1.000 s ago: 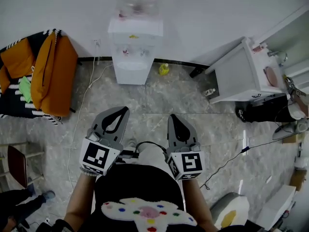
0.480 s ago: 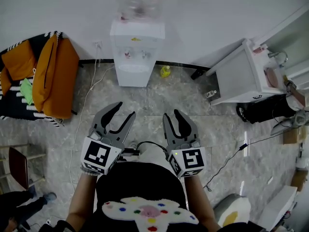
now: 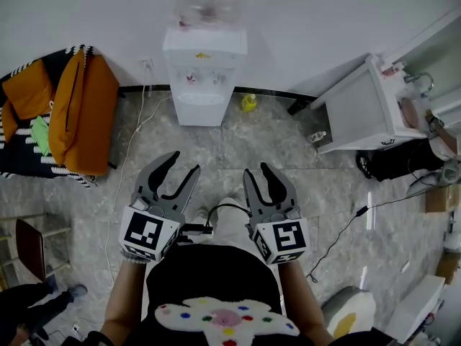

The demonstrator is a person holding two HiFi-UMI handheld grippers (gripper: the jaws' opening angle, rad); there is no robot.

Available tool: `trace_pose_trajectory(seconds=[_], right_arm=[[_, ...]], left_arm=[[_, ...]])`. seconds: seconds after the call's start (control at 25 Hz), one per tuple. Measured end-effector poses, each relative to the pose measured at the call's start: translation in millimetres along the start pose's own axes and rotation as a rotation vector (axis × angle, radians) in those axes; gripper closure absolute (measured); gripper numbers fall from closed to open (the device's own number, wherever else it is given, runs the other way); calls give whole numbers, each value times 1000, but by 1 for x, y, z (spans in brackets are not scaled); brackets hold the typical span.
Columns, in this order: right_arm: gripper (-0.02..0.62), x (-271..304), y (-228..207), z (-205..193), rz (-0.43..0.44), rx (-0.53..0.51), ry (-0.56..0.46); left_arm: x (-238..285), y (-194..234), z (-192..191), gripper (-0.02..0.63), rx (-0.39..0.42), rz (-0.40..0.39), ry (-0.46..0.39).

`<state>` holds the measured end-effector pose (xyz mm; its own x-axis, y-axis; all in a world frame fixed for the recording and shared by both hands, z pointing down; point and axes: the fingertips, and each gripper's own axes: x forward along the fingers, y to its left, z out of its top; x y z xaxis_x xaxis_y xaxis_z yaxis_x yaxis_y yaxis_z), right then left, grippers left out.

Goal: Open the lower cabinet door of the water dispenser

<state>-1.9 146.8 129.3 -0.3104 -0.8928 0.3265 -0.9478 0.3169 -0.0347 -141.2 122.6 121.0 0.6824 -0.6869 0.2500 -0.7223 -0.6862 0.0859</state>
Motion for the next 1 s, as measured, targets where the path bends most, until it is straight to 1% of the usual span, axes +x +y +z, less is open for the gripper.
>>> trace_pose_trajectory(seconds=[0.2,0.32,0.4,0.48,0.68,0.8,0.92,1.0], right_arm=[[463,9,-13,-4,11,13,11],[463,20,-23,-7,32,22,7],[463,29,-31,-11,52,23,26],[463,40,-38,-16,74,18,50],[459,65,-59,-19,105,-1,72],[457,83,-73,-18,121,-7,53],[457,100,-84,-22,137,-8,68],[457,111,-92,-28,144,-9,80]], left_arm=[[11,5,0,425,-6,21,-1],[22,8,5,425,-6,41,-17],[31,9,6,425,-9,50,-14],[41,11,7,425,-10,55,-7],[72,15,0,425,-18,58,18],[94,17,-1,425,-30,58,9],[112,21,-5,425,-39,58,21],[124,24,-3,425,-44,62,-1]])
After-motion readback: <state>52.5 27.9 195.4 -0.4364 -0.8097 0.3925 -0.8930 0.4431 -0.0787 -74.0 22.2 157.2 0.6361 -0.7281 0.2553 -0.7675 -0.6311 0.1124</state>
